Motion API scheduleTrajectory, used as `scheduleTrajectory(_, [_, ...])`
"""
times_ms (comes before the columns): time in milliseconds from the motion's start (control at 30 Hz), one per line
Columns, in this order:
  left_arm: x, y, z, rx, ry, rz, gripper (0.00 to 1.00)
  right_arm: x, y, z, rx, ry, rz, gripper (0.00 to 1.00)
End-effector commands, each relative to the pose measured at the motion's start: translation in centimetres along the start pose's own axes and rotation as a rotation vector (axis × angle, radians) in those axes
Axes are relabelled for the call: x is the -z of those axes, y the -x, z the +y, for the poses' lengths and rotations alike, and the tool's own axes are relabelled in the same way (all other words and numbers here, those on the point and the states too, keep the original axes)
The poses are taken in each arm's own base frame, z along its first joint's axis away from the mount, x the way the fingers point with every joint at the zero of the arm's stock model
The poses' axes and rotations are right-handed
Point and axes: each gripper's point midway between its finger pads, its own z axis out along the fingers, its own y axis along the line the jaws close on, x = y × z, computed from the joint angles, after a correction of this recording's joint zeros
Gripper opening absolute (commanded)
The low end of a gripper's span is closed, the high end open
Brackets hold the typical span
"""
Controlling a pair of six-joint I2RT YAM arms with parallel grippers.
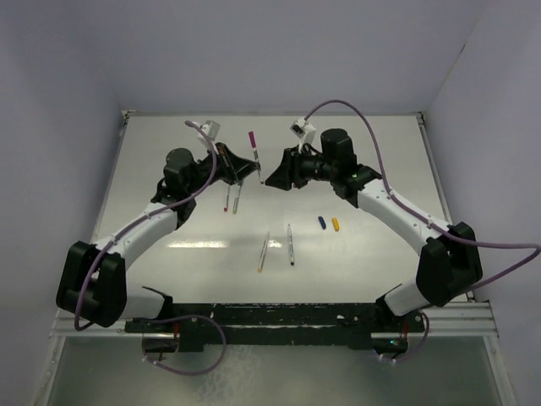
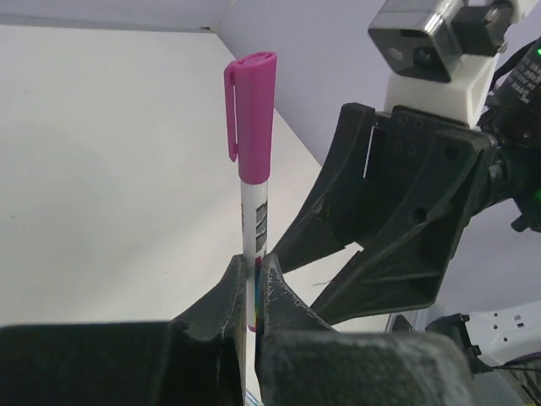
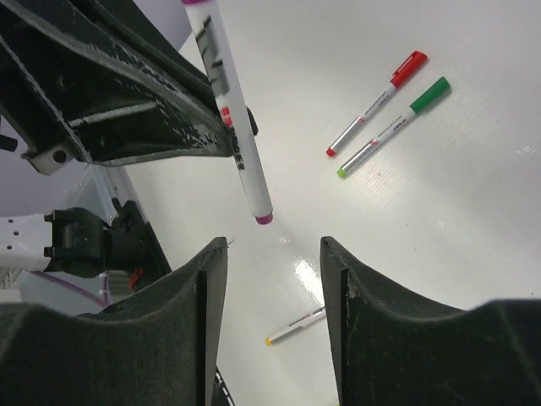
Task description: Insert the pens into the pen caps
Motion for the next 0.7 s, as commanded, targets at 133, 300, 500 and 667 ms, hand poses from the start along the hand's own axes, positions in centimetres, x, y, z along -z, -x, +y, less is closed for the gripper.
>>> scheduleTrajectory(133, [1.2, -1.6, 4.9, -0.103, 0.271, 0.147, 0.00, 4.7, 7.9, 2.5, 0.110, -0.144, -0.205, 0.51])
scheduleTrajectory(300, [1.2, -3.3, 9.0, -0.093, 0.436, 0.267, 0.00, 7.6, 9.1, 0.6, 0.132, -0.328, -0.283, 0.51])
scheduleTrajectory(500, [0.2, -7.3, 12.4, -0.093, 0.534, 0.482, 0.00, 8.8, 7.8, -0.7, 0.116, -0.405, -0.284, 0.51])
scheduleTrajectory(667, [0.2, -9.4, 15.7, -0.082, 0.650, 0.566, 0.00, 8.9, 6.7, -1.3, 0.086, -0.424, -0.269, 0.51])
